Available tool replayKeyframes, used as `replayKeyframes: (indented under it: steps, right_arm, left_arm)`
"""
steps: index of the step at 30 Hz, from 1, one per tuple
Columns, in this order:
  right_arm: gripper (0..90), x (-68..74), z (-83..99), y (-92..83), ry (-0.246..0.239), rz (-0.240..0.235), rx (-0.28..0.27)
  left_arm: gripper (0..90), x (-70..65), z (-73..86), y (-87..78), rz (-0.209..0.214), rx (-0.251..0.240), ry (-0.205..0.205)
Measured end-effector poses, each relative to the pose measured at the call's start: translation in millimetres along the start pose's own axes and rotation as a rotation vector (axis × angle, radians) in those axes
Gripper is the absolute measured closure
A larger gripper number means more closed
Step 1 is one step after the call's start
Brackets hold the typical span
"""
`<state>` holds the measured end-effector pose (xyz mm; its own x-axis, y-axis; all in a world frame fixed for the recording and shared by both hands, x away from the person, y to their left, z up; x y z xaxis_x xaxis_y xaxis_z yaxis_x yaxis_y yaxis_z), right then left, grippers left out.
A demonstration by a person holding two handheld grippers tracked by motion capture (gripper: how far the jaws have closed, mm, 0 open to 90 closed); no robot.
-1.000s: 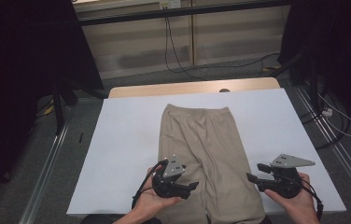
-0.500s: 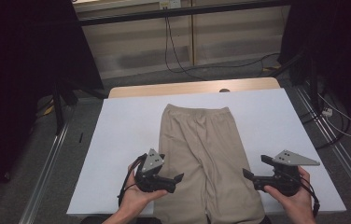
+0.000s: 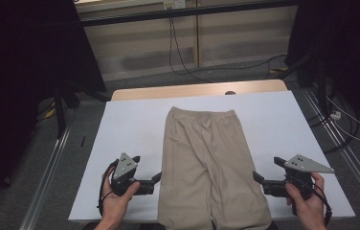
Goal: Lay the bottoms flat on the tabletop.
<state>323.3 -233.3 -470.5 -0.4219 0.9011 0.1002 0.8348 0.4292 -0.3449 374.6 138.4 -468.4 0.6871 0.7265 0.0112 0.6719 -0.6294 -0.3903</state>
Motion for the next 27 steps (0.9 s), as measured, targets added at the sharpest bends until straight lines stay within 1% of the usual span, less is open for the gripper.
replayKeyframes:
  steps: [1,4,6,7,8,9,10,12,13,15,18,22,23,27]
  right_arm:
    - [6.5,-1.6,0.3,-0.6,0.002,0.008,-0.002]
    - [6.3,-5.4,0.1,-2.7,0.009,0.023,-0.011]
    - [5.9,-6.6,0.4,-3.5,0.007,0.030,-0.014]
    - [5.8,-7.3,1.0,-3.6,0.004,0.031,-0.014]
    - [5.8,-7.1,1.7,-3.2,0.006,0.028,-0.016]
    - [5.7,-7.3,2.7,-3.1,0.005,0.031,-0.014]
    - [5.8,-7.2,3.8,-3.6,0.003,0.036,-0.010]
    - [5.4,-5.4,4.4,-5.2,-0.005,0.037,-0.011]
    - [5.2,-4.0,3.6,-6.0,-0.007,0.036,-0.017]
    - [4.9,-2.4,1.8,-6.5,-0.016,0.029,-0.028]
    - [5.1,-1.3,1.3,-3.6,-0.017,0.025,-0.030]
    - [5.4,-1.3,1.6,-1.0,-0.016,0.018,-0.030]
    - [5.4,-1.1,1.4,-1.0,-0.016,0.014,-0.031]
    - [5.5,-2.4,0.4,-1.3,-0.015,0.018,-0.037]
  left_arm:
    - [5.6,3.1,0.0,-2.7,-0.012,-0.008,-0.004]
    - [5.6,9.1,1.1,-10.7,-0.022,-0.021,0.000]
    - [5.6,13.7,5.4,-15.3,-0.040,-0.020,0.001]
    - [5.6,15.7,7.4,-16.6,-0.050,-0.019,-0.005]
    - [5.7,16.6,7.9,-17.4,-0.045,-0.024,-0.025]
    - [5.7,18.3,6.8,-19.1,-0.044,-0.032,-0.036]
    - [5.7,20.4,4.4,-21.7,-0.057,-0.048,-0.039]
    - [5.8,23.8,1.2,-27.7,-0.080,-0.070,-0.020]
    - [5.8,24.5,1.3,-29.8,-0.084,-0.078,-0.024]
    - [6.1,24.7,3.9,-31.2,-0.081,-0.071,-0.031]
    - [6.5,23.6,6.1,-29.7,-0.072,-0.055,-0.019]
    - [6.5,22.8,5.7,-28.5,-0.073,-0.055,-0.033]
    - [6.5,23.6,6.3,-28.2,-0.078,-0.051,-0.030]
    - [6.5,21.4,8.0,-25.0,-0.065,-0.039,-0.036]
Point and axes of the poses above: each handheld gripper's, and its own axes: y roughly forward along the jaws, z roughly out of its underside, x roughly to its left, the point moved 9 cm from there along y, roughly forward along the jaws, and after that the axes turned 6 degrees about -x, right-handed, at the moved point
